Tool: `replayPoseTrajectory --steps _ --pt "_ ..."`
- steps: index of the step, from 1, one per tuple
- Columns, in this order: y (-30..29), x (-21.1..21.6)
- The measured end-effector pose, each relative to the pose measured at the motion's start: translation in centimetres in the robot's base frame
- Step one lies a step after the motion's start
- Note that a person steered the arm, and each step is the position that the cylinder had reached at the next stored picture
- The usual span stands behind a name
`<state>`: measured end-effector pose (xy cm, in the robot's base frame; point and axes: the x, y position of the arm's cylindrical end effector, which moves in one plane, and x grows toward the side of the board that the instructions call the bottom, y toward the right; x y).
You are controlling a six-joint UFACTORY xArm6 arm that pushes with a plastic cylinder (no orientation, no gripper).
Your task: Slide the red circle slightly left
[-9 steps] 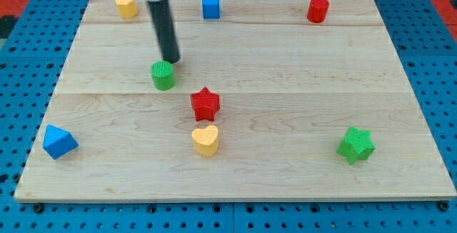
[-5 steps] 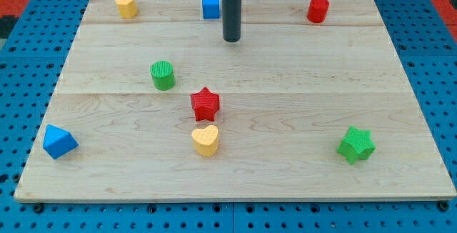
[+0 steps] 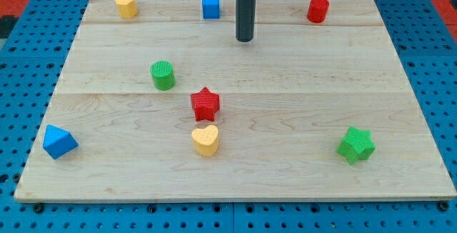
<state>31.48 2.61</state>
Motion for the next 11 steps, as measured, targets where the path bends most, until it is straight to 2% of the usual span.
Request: replayPoseTrajectory --steps 3,4,5,6,7,8,9,10,11 --pt "0.4 -1.5" --pt "2.9 0.6" --pt "7.9 10.1" --pt "17.1 6.4" --pt "19.8 -1.5" --pt "19.5 -5.3" --pt "21.0 -7.4" --pt "12.3 -8.5" --pt "0.9 -6.6"
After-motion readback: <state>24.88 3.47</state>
